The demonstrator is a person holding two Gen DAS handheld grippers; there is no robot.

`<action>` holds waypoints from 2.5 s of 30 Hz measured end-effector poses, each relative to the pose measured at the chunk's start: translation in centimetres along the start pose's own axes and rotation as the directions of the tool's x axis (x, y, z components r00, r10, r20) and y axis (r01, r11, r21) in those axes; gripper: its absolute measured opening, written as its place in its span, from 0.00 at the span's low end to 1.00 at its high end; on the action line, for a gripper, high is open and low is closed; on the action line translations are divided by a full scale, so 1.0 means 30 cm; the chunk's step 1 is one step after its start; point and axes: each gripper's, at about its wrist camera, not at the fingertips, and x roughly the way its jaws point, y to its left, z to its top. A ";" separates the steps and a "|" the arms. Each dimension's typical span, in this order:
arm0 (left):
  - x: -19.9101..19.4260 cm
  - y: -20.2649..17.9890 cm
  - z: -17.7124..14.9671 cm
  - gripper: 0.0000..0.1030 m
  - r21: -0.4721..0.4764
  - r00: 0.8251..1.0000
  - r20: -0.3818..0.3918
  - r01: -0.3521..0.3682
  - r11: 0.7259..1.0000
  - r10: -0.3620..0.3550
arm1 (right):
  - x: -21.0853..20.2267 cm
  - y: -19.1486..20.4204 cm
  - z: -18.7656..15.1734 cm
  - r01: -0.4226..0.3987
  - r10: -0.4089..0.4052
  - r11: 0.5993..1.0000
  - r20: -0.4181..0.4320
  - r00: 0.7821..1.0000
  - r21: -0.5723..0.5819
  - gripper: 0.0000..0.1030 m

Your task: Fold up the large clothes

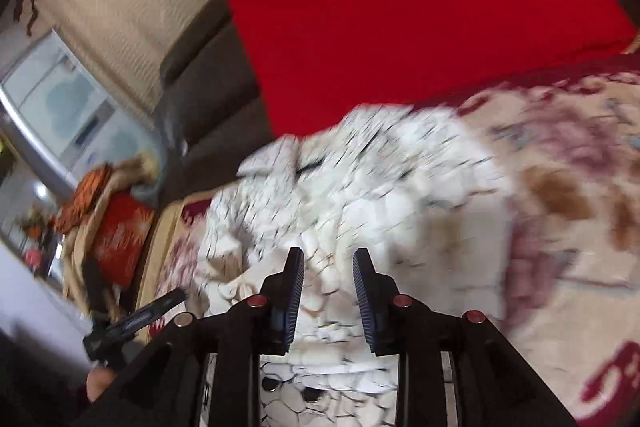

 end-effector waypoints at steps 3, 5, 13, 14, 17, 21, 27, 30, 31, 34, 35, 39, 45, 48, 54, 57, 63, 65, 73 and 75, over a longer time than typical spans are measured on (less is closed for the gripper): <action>0.104 -0.025 -0.022 1.00 0.030 0.995 -0.064 -0.069 0.997 0.071 | 0.169 -0.035 -0.019 0.080 -0.081 0.997 -0.159 0.984 -0.011 0.27; 0.084 -0.008 -0.027 1.00 0.001 0.997 -0.061 -0.053 0.999 0.053 | 0.233 -0.058 -0.049 0.123 -0.124 0.992 -0.217 0.968 -0.019 0.27; -0.145 0.103 -0.122 1.00 0.086 0.998 0.063 -0.030 0.996 0.025 | -0.016 -0.060 -0.068 0.002 -0.004 1.000 -0.134 0.991 -0.019 0.60; -0.171 0.125 -0.153 1.00 0.097 0.997 0.067 -0.029 0.995 0.022 | -0.052 -0.059 -0.078 0.002 -0.004 1.000 -0.116 0.993 -0.018 0.74; -0.241 0.214 -0.276 1.00 0.152 0.997 0.067 -0.046 0.987 0.036 | -0.196 -0.105 -0.120 0.011 -0.011 1.000 -0.027 1.000 -0.017 0.85; -0.281 0.338 -0.435 1.00 0.149 0.999 0.036 -0.040 0.988 0.035 | -0.332 -0.197 -0.176 0.015 -0.014 0.999 -0.037 0.999 0.033 0.85; -0.198 0.479 -0.664 1.00 0.003 0.972 -0.111 0.211 0.978 -0.209 | -0.435 -0.325 -0.312 0.018 -0.009 0.997 -0.119 0.993 0.074 0.85; -0.143 0.495 -0.734 1.00 -0.042 0.950 -0.097 0.294 0.955 -0.297 | -0.454 -0.378 -0.387 0.025 -0.010 0.996 -0.165 0.986 0.089 0.85; -0.115 0.493 -0.754 1.00 -0.048 0.933 -0.097 0.343 0.938 -0.346 | -0.465 -0.397 -0.408 0.020 -0.003 0.995 -0.178 0.984 0.096 0.85; -0.033 0.496 -0.784 1.00 -0.092 0.883 -0.112 0.449 0.889 -0.457 | -0.485 -0.473 -0.496 0.013 0.017 0.991 -0.227 0.974 0.130 0.85; -0.008 0.499 -0.791 1.00 -0.115 0.858 -0.116 0.488 0.865 -0.500 | -0.490 -0.496 -0.520 0.007 0.030 0.989 -0.237 0.971 0.151 0.85; 0.082 0.491 -0.819 1.00 -0.217 0.739 -0.149 0.623 0.751 -0.656 | -0.498 -0.591 -0.634 -0.037 0.106 0.966 -0.265 0.958 0.255 0.85; 0.085 0.378 -0.899 0.95 -0.165 0.627 -0.238 0.727 0.667 -0.742 | -0.436 -0.627 -0.738 -0.099 0.202 0.940 -0.297 0.933 0.328 0.85; 0.060 0.363 -0.926 0.54 -0.166 0.592 -0.213 0.762 0.626 -0.778 | -0.402 -0.604 -0.754 -0.164 0.278 0.924 -0.310 0.909 0.346 0.83; -0.047 0.381 -0.919 0.11 -0.116 0.592 -0.164 0.783 0.611 -0.789 | -0.375 -0.469 -0.742 -0.215 0.283 0.954 -0.390 0.876 0.208 0.30; -0.084 0.357 -0.900 0.13 -0.082 0.618 -0.168 0.767 0.636 -0.768 | -0.405 -0.412 -0.733 -0.234 0.274 0.961 -0.395 0.877 0.149 0.28; 0.028 0.306 -0.885 0.32 -0.147 0.645 -0.227 0.718 0.681 -0.730 | -0.360 -0.456 -0.757 -0.160 0.253 0.957 -0.425 0.869 0.242 0.32; -0.003 0.298 -0.862 0.04 -0.150 0.615 -0.191 0.752 0.642 -0.765 | -0.373 -0.438 -0.752 -0.174 0.250 0.961 -0.406 0.879 0.215 0.32; -0.384 0.240 -0.598 0.04 0.103 0.631 0.008 0.771 0.628 -0.776 | -0.477 -0.245 -0.545 -0.341 0.355 0.935 -0.263 0.897 0.101 0.09; -0.469 0.245 -0.496 0.04 0.146 0.610 0.076 0.776 0.614 -0.789 | -0.487 -0.203 -0.455 -0.361 0.369 0.929 -0.209 0.905 0.077 0.09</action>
